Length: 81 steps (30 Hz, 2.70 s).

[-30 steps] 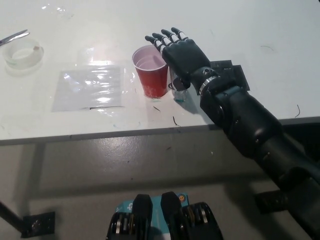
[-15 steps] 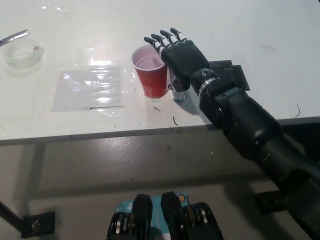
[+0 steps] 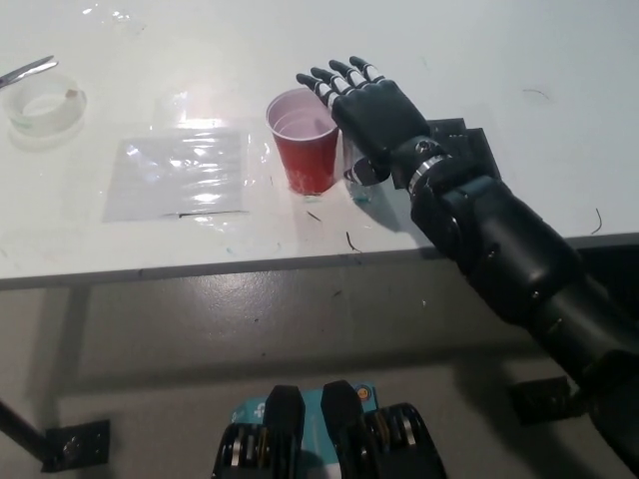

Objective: The robot uses its right hand to press the hand soap kept in the middle of the table to get liquid hand soap out

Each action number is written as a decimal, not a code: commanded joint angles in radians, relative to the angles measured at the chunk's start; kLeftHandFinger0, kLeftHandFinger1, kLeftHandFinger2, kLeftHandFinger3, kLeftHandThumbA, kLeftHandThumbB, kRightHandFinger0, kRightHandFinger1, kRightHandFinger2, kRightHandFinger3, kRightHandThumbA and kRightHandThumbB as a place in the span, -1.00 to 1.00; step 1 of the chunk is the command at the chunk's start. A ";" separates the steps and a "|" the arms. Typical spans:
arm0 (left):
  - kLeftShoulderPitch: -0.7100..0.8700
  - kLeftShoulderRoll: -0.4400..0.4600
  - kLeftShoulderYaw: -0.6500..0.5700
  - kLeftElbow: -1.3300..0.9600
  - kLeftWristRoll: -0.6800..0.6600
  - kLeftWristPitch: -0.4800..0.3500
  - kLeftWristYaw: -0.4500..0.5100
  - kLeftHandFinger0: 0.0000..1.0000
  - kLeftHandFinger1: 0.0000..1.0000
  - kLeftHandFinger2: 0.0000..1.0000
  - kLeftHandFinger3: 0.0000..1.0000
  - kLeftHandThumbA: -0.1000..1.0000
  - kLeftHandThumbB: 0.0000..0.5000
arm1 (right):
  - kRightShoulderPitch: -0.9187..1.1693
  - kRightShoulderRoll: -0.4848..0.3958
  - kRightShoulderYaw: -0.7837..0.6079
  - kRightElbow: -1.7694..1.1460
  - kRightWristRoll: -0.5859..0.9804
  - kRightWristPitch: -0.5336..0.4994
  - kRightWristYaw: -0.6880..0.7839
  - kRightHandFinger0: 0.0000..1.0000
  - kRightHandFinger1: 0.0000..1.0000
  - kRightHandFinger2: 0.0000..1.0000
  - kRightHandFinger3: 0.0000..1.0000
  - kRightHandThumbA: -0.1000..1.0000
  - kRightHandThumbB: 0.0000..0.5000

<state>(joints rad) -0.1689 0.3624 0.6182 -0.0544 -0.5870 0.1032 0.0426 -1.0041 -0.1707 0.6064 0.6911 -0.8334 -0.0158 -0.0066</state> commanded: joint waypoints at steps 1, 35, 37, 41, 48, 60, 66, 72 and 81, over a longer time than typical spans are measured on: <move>0.004 0.028 0.009 -0.028 -0.004 -0.021 -0.013 -1.00 -1.00 -0.80 -0.30 1.00 -0.61 | -0.017 -0.023 -0.011 -0.034 0.040 -0.003 0.127 1.00 1.00 1.00 1.00 1.00 1.00; 0.056 0.017 0.015 0.007 0.008 -0.067 -0.035 -1.00 -1.00 -0.84 -0.31 1.00 -0.59 | 0.003 -0.167 -0.347 -0.532 0.253 0.105 0.335 1.00 1.00 1.00 1.00 1.00 0.92; 0.055 0.015 0.017 0.005 0.012 -0.068 -0.028 -1.00 -1.00 -0.85 -0.30 1.00 -0.63 | 0.031 -0.179 -0.374 -0.570 0.269 0.129 0.349 1.00 1.00 1.00 1.00 1.00 0.99; 0.054 0.018 0.017 0.018 0.009 -0.083 -0.044 -1.00 -1.00 -0.85 -0.32 1.00 -0.62 | 0.106 -0.200 -0.441 -0.650 0.321 0.175 0.365 1.00 1.00 1.00 1.00 1.00 1.00; 0.050 0.017 0.018 0.024 0.000 -0.095 -0.049 -1.00 -1.00 -0.82 -0.29 1.00 -0.75 | 0.269 -0.204 -0.580 -0.769 0.447 0.240 0.369 1.00 1.00 1.00 1.00 1.00 0.38; 0.051 0.020 0.014 0.030 0.028 -0.090 -0.028 -1.00 -0.98 -0.83 -0.33 0.98 -0.55 | 0.475 -0.134 -0.799 -0.772 0.607 0.276 0.272 1.00 1.00 1.00 1.00 1.00 -0.26; 0.049 0.011 0.015 0.019 0.013 -0.085 -0.025 -1.00 -1.00 -0.86 -0.36 0.94 -0.65 | 0.502 -0.051 -0.907 -0.728 0.671 0.340 0.203 0.35 0.48 0.59 0.85 1.00 0.07; 0.051 0.014 0.015 0.011 0.016 -0.060 -0.011 -0.99 -0.97 -0.82 -0.35 0.96 -0.54 | 0.510 0.017 -1.005 -0.679 0.717 0.350 0.118 -0.12 0.13 0.30 0.63 1.00 0.03; 0.052 0.015 0.014 0.012 0.010 -0.065 -0.022 -0.99 -0.96 -0.82 -0.36 0.96 -0.59 | 0.470 0.056 -1.123 -0.644 0.882 0.467 0.088 -0.17 0.18 0.36 0.71 1.00 -0.01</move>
<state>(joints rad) -0.1096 0.3536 0.6212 -0.0133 -0.5671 0.0544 0.0237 -0.4822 -0.1184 -0.4714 0.0539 -0.0804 0.3816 0.1299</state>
